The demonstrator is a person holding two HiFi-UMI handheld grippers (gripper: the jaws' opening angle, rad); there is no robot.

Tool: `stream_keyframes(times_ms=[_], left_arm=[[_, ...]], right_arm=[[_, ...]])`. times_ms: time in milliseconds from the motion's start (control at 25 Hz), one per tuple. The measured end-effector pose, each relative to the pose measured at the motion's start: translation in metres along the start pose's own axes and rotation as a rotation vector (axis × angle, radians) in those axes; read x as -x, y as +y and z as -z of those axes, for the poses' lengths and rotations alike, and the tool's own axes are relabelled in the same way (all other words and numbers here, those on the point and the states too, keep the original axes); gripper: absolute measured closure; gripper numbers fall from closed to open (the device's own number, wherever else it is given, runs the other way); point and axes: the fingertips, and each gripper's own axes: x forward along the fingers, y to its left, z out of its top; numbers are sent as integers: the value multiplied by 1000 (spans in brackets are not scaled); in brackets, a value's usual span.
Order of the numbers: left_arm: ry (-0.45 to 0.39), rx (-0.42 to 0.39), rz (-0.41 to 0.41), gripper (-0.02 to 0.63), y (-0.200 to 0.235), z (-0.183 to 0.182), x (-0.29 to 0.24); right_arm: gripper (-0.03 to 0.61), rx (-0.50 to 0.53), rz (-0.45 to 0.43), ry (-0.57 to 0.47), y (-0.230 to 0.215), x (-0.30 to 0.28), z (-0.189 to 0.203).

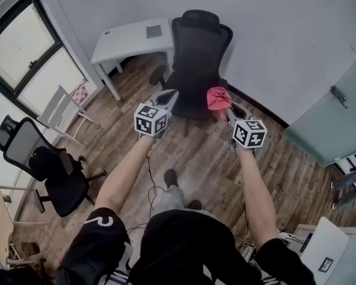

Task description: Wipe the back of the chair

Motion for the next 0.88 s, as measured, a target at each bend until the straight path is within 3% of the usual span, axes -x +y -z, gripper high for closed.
stream_keyframes(times_ms=[280,880], left_arm=[[15,7,0,589,44,6,-24],[51,26,32,589,188,17,-71]], right_arm=[[515,-17,15,3,-14,-49,-3],[514,-32,36,27,-17,-203,-16]])
